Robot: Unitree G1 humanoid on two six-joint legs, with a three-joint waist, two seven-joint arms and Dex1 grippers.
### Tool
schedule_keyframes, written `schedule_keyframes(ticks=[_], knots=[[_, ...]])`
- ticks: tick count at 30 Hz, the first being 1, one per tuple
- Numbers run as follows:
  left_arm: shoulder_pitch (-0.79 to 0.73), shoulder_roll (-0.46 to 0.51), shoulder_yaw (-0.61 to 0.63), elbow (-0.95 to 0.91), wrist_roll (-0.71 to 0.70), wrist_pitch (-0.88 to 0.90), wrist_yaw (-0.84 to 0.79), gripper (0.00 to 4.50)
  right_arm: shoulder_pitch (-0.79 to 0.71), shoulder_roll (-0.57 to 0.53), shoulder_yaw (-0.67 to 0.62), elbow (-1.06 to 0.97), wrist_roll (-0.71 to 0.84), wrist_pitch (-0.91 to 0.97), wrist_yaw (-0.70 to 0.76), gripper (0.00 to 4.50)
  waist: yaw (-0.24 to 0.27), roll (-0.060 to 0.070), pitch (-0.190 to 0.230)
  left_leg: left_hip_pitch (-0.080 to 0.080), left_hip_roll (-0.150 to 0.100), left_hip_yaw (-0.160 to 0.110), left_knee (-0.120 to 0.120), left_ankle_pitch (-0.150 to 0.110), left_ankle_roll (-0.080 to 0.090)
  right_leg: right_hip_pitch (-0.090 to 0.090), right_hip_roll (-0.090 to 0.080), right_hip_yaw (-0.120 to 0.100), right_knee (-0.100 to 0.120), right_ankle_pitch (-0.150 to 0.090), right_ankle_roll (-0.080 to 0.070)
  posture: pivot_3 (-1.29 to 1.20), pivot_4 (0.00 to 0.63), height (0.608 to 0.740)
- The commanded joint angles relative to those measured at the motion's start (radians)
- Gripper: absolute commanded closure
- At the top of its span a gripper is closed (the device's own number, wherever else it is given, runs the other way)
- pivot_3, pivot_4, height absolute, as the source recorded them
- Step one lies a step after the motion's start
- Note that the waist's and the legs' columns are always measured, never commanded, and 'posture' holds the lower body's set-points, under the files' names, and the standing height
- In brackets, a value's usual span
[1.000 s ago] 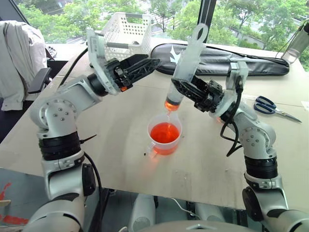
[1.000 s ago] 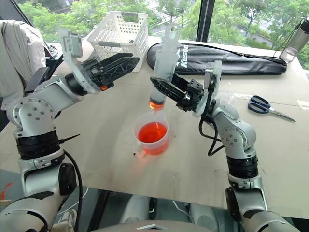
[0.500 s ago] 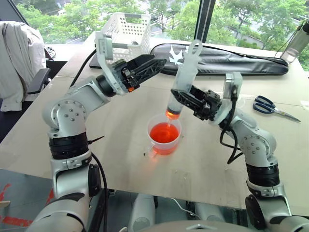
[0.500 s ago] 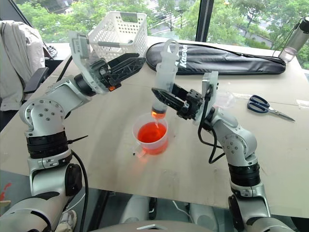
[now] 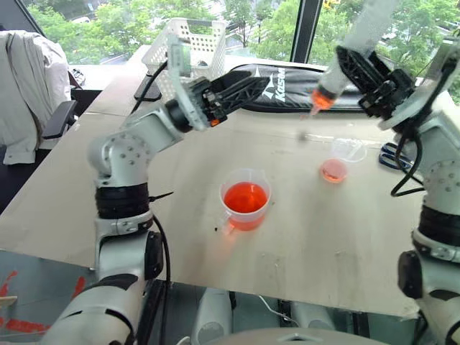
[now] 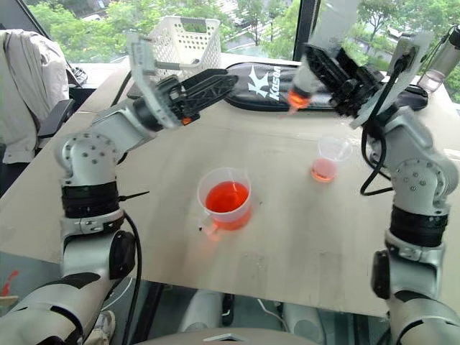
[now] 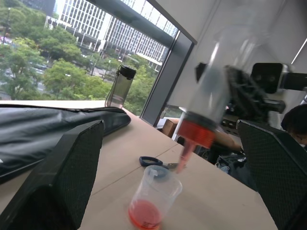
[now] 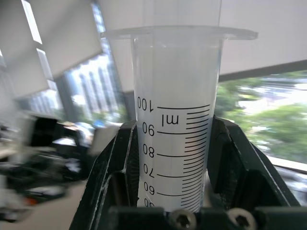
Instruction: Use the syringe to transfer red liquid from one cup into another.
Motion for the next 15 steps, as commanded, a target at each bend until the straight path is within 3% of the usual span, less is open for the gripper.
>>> schedule_keyframes(ticks=[1,7,15], knots=[[-0.079,-0.021,-0.055,0.033,0.054,-0.047,-0.051,0.00,-0.003,-0.024,0.008,0.032,-0.128,-0.099,0.011,2.99,-0.002,0.000,0.000,0.000,0.000,0.000,0.000,0.000,0.000,0.000,0.000,0.000,0.000,0.000,0.000,0.00,0.150,0.724],[-0.184,-0.034,-0.155,0.151,0.188,-0.125,-0.137,0.00,0.047,-0.003,0.005,0.052,-0.233,-0.160,-0.010,2.99,-0.001,0.001,0.000,0.000,0.000,0.001,-0.001,0.000,0.000,-0.001,0.000,0.001,0.000,0.000,0.000,0.00,0.150,0.724],[-0.372,-0.139,-0.226,0.410,0.334,-0.234,-0.221,0.00,0.125,0.015,-0.005,-0.021,-0.270,-0.181,-0.025,2.99,0.001,0.002,0.001,-0.002,0.000,0.000,-0.001,0.000,0.000,-0.001,0.000,0.000,-0.001,0.000,0.000,0.00,0.150,0.724]])
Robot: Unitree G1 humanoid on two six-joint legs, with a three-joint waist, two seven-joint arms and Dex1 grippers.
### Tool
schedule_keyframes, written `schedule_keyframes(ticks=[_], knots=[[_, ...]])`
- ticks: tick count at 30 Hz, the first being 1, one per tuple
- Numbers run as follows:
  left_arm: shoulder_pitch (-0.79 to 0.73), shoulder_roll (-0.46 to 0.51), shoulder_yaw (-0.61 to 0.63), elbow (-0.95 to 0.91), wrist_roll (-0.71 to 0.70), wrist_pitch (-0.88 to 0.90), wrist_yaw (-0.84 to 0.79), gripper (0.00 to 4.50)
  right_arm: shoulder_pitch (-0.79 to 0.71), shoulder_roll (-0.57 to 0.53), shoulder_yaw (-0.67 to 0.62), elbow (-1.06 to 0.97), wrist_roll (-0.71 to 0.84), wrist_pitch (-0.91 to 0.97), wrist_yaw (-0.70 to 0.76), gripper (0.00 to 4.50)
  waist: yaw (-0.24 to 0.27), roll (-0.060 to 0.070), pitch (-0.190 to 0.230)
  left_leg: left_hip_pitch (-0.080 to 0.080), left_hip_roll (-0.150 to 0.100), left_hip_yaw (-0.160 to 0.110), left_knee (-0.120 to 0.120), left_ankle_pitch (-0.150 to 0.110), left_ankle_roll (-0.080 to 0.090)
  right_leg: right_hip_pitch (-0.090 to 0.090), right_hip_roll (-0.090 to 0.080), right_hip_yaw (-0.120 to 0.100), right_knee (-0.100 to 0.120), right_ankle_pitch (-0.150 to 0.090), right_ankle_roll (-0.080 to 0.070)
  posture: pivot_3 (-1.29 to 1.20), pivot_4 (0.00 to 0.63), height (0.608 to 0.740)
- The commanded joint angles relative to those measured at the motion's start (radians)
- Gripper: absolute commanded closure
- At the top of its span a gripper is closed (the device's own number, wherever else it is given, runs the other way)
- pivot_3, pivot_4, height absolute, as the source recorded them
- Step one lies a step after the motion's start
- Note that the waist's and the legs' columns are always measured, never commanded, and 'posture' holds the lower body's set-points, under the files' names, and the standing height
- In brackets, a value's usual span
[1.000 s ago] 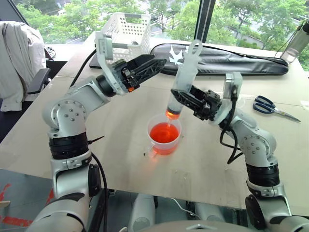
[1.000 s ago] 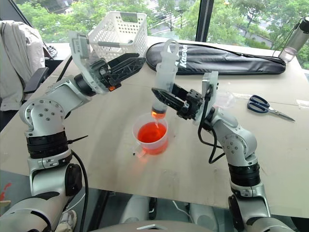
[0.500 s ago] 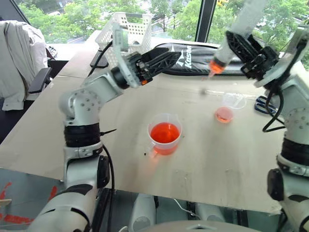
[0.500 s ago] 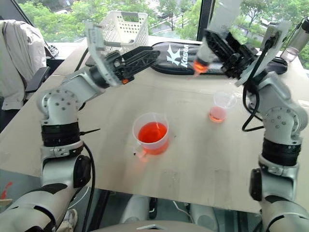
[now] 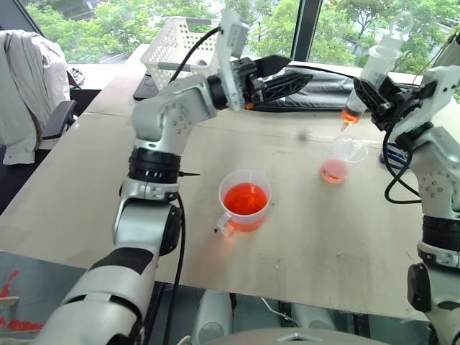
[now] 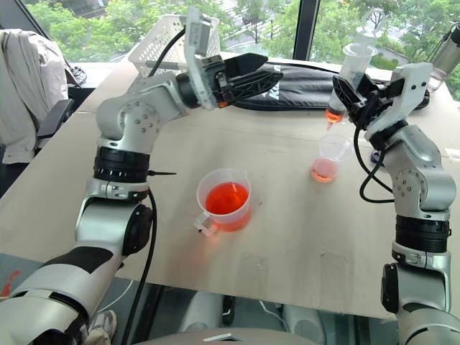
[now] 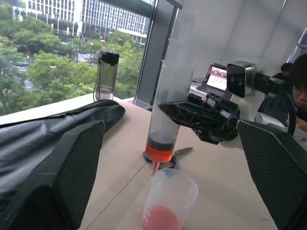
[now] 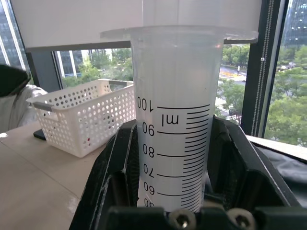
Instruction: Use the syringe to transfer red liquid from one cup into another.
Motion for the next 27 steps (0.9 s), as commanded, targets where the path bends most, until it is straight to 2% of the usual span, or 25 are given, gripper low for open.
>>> schedule_keyframes(ticks=[1,6,13,27], knots=[[-0.110,-0.059,-0.044,0.127,0.079,-0.067,-0.045,0.00,0.000,-0.002,-0.034,-0.083,-0.002,-0.028,-0.014,2.99,0.001,0.000,0.000,0.000,0.000,0.000,0.000,0.000,0.000,0.000,0.000,0.000,0.000,0.000,0.000,0.00,0.150,0.724],[-0.198,-0.156,-0.089,0.330,0.189,-0.182,-0.092,0.00,0.009,0.004,-0.047,-0.122,0.003,-0.022,-0.036,2.99,-0.002,0.000,0.000,0.000,-0.001,0.000,0.000,0.000,0.000,0.000,0.000,0.000,-0.001,0.000,0.000,0.00,0.150,0.724],[-0.298,-0.255,-0.029,0.504,0.223,-0.246,-0.076,0.00,0.051,0.012,-0.004,-0.173,-0.057,-0.045,-0.043,2.99,-0.002,0.002,0.002,-0.002,-0.001,-0.001,0.000,0.000,0.000,-0.001,0.000,-0.001,-0.001,-0.001,0.001,0.00,0.150,0.724],[-0.331,-0.342,0.015,0.586,0.274,-0.295,-0.083,0.00,0.079,0.035,0.002,-0.230,-0.084,-0.040,-0.062,2.99,0.000,0.002,0.002,-0.002,-0.001,-0.002,0.000,0.000,0.000,-0.001,0.000,-0.001,-0.002,-0.001,0.001,0.00,0.150,0.724]])
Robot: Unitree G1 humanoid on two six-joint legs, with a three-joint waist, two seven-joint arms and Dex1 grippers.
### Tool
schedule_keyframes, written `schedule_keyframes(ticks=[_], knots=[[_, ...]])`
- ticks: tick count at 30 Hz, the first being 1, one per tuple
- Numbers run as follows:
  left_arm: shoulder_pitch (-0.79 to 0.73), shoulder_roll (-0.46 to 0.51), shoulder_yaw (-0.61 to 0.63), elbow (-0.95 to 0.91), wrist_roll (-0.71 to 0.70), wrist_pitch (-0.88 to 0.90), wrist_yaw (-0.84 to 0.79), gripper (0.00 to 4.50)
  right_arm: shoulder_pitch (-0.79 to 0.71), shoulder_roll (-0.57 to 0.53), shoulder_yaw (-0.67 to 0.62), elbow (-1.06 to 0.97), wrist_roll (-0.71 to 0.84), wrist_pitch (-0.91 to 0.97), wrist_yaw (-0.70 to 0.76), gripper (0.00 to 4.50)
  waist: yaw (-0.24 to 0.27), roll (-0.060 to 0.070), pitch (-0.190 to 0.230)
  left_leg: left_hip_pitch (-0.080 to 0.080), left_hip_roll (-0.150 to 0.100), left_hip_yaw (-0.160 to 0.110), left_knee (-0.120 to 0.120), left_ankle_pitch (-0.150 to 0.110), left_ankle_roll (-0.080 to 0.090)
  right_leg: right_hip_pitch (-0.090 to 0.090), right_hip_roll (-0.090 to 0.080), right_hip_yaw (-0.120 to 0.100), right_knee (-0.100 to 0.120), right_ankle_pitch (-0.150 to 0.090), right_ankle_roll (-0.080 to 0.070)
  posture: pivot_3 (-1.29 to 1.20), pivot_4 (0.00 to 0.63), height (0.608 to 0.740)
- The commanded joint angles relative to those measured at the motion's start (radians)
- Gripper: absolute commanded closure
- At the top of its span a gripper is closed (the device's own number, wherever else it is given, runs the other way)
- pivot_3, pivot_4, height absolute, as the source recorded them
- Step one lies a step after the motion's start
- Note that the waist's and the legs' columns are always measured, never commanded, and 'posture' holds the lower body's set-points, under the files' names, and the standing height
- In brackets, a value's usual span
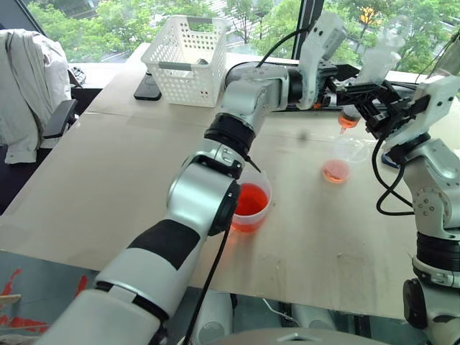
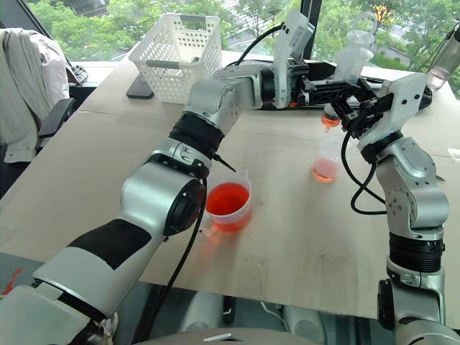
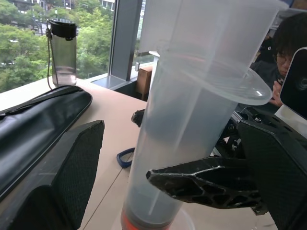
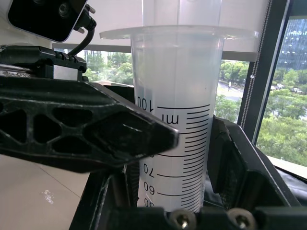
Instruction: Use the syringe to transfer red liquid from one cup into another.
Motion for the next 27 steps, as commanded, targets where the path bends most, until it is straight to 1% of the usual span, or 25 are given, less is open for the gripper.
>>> schedule_keyframes(ticks=[1,14,21,23,25,27], knots=[[-0.032,-0.015,0.018,-0.010,0.011,-0.028,0.000,0.00,0.003,-0.004,-0.025,-0.056,-0.002,-0.015,-0.013,2.99,0.000,0.000,0.000,0.000,0.000,0.000,0.000,0.000,0.000,0.000,0.000,0.000,0.000,0.000,0.000,0.00,0.150,0.724],[-0.031,0.018,0.029,-0.027,0.032,-0.043,-0.035,0.00,0.055,-0.010,-0.056,-0.065,-0.002,-0.002,-0.058,2.99,-0.002,0.000,0.000,0.000,0.000,0.000,0.000,0.000,0.000,0.000,0.000,0.000,0.001,0.000,0.000,0.00,0.150,0.724],[-0.048,0.039,0.067,-0.055,-0.002,-0.036,-0.101,0.00,0.071,-0.008,-0.043,-0.063,-0.017,-0.014,-0.056,2.99,-0.002,0.000,0.000,0.000,0.000,-0.001,0.000,0.000,0.000,0.000,0.000,0.000,0.001,0.000,0.000,0.00,0.150,0.724],[-0.056,0.046,0.082,-0.054,-0.014,-0.030,-0.112,0.52,0.074,-0.004,-0.041,-0.058,-0.018,-0.022,-0.047,2.99,-0.002,0.000,0.000,0.000,0.000,-0.001,0.000,0.000,0.000,0.000,0.000,0.000,0.001,0.000,0.000,0.00,0.150,0.724],[-0.059,0.054,0.087,-0.053,-0.017,-0.041,-0.149,1.27,0.074,-0.006,-0.040,-0.047,-0.020,-0.033,-0.032,2.99,-0.002,0.000,0.000,0.000,0.000,-0.001,0.000,0.000,0.000,0.000,0.000,0.000,0.001,0.000,0.000,0.00,0.150,0.724],[-0.069,0.060,0.101,-0.041,-0.020,-0.059,-0.164,1.33,0.073,-0.010,-0.043,-0.034,-0.022,-0.041,-0.017,3.00,-0.002,0.000,0.000,0.000,0.000,-0.001,0.000,0.000,0.000,0.000,0.000,0.000,0.001,0.000,0.000,0.00,0.150,0.724]])
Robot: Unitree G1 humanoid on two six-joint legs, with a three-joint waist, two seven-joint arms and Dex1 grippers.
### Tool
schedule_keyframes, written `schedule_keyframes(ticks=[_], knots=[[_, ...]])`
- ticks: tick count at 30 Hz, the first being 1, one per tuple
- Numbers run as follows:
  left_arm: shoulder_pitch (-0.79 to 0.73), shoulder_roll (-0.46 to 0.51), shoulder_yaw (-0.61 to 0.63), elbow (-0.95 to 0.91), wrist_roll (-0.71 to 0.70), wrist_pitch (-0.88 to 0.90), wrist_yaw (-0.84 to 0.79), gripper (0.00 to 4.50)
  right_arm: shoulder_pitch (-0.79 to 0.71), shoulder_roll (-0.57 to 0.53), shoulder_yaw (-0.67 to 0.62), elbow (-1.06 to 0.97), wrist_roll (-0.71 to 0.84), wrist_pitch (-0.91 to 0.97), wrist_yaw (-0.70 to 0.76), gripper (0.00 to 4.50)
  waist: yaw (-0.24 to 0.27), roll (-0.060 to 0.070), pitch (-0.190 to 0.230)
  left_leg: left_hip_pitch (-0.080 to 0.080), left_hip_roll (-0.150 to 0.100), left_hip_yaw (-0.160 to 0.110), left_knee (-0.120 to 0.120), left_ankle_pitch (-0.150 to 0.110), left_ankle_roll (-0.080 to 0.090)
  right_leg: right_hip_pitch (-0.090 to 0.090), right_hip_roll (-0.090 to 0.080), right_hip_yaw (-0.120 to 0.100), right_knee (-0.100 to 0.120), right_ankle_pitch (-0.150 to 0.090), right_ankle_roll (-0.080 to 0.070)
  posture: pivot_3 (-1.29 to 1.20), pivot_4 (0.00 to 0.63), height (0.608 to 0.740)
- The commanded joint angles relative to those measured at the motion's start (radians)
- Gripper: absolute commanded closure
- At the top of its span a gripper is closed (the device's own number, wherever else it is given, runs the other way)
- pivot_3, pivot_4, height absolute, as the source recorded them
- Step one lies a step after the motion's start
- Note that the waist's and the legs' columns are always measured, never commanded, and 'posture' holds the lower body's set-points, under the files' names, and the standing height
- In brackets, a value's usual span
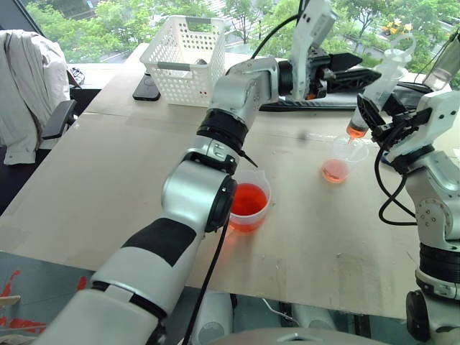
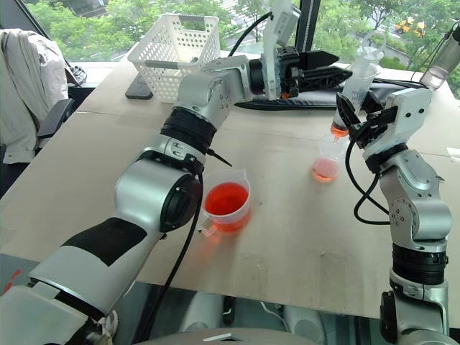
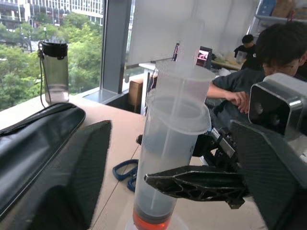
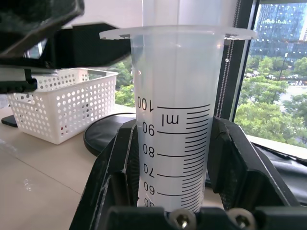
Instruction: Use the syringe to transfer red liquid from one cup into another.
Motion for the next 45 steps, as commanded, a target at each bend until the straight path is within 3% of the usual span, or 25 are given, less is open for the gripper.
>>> schedule_keyframes(ticks=[1,12,14,16,17,45], knots=[[-0.058,0.011,0.034,-0.022,-0.025,-0.043,-0.037,1.33,-0.006,-0.015,-0.019,-0.006,-0.002,-0.041,0.033,3.00,0.000,0.000,0.000,0.000,0.000,0.000,0.000,0.000,0.000,0.000,0.000,0.000,0.000,0.000,0.000,0.00,0.150,0.724],[-0.112,0.016,0.051,0.049,-0.016,-0.075,-0.134,1.33,-0.007,-0.035,-0.013,0.038,-0.028,-0.076,0.103,3.00,0.000,0.000,0.000,0.000,0.000,0.000,0.000,0.000,0.000,0.000,0.000,0.000,0.000,0.000,0.000,0.00,0.150,0.724],[-0.120,0.011,0.050,0.066,-0.013,-0.078,-0.136,1.86,-0.006,-0.035,-0.009,0.041,-0.036,-0.086,0.113,3.00,0.000,0.000,0.000,0.000,0.000,0.000,0.000,0.000,0.000,0.000,0.000,0.000,0.000,0.000,0.000,0.00,0.150,0.724],[-0.126,0.005,0.048,0.086,-0.008,-0.086,-0.139,2.70,-0.003,-0.031,-0.006,0.037,-0.034,-0.094,0.129,3.00,0.000,0.000,0.000,0.000,0.000,0.000,0.001,0.000,0.000,0.000,0.000,0.000,0.001,0.000,0.000,0.00,0.150,0.724],[-0.129,0.003,0.048,0.095,-0.006,-0.089,-0.139,2.74,-0.002,-0.029,-0.005,0.035,-0.034,-0.096,0.135,3.00,0.000,0.000,0.000,0.000,0.000,0.000,0.001,0.000,0.000,0.000,0.000,0.000,0.001,0.000,0.000,0.00,0.150,0.724],[-0.169,0.009,0.038,0.193,0.067,-0.132,-0.253,2.74,0.004,-0.040,-0.001,0.047,-0.002,-0.112,0.251,3.01,0.000,0.000,0.000,0.000,0.000,0.000,0.001,0.000,0.000,0.000,0.000,0.000,0.002,0.000,0.000,0.00,0.150,0.724]])
